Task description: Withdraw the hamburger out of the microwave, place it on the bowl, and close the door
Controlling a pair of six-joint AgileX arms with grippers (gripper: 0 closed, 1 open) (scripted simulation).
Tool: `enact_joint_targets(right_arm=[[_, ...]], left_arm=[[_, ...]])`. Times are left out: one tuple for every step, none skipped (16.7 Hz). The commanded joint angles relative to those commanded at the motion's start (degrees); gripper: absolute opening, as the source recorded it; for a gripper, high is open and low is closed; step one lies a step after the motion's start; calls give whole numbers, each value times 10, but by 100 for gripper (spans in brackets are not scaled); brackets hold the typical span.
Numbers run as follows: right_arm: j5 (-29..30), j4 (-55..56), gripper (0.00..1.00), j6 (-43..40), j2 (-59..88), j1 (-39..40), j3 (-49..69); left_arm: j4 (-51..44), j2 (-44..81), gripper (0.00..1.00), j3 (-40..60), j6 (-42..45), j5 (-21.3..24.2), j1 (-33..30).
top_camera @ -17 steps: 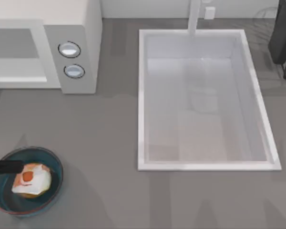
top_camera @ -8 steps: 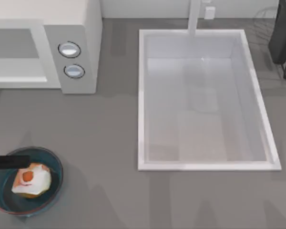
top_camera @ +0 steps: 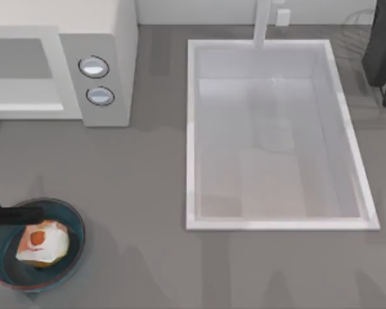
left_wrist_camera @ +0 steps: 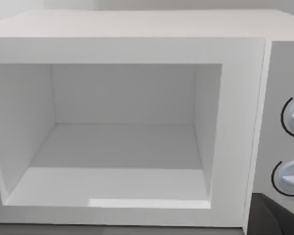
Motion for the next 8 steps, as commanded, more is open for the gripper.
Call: enact_joint_targets(right_arm=[[0, 0, 100, 0, 0, 0, 0], [0, 0, 100, 0, 0, 0, 0], [0, 0, 100, 0, 0, 0, 0], [0, 0, 100, 0, 0, 0, 0], [0, 0, 100, 0, 0, 0, 0], [0, 0, 100, 0, 0, 0, 0], [0, 0, 100, 0, 0, 0, 0], [0, 0, 100, 0, 0, 0, 0]], left_arm=[[-10, 9, 0, 10, 8, 9, 10], [-26, 22, 0, 26, 20, 21, 26], [-46, 40, 0, 46, 35, 38, 45], [-70, 60, 0, 70, 53, 57, 69], [-98, 85, 0, 98, 73, 80, 97], [-130, 111, 0, 130, 96, 104, 127], [-164, 141, 0, 165, 121, 131, 160], [-201, 172, 0, 202, 147, 159, 196]])
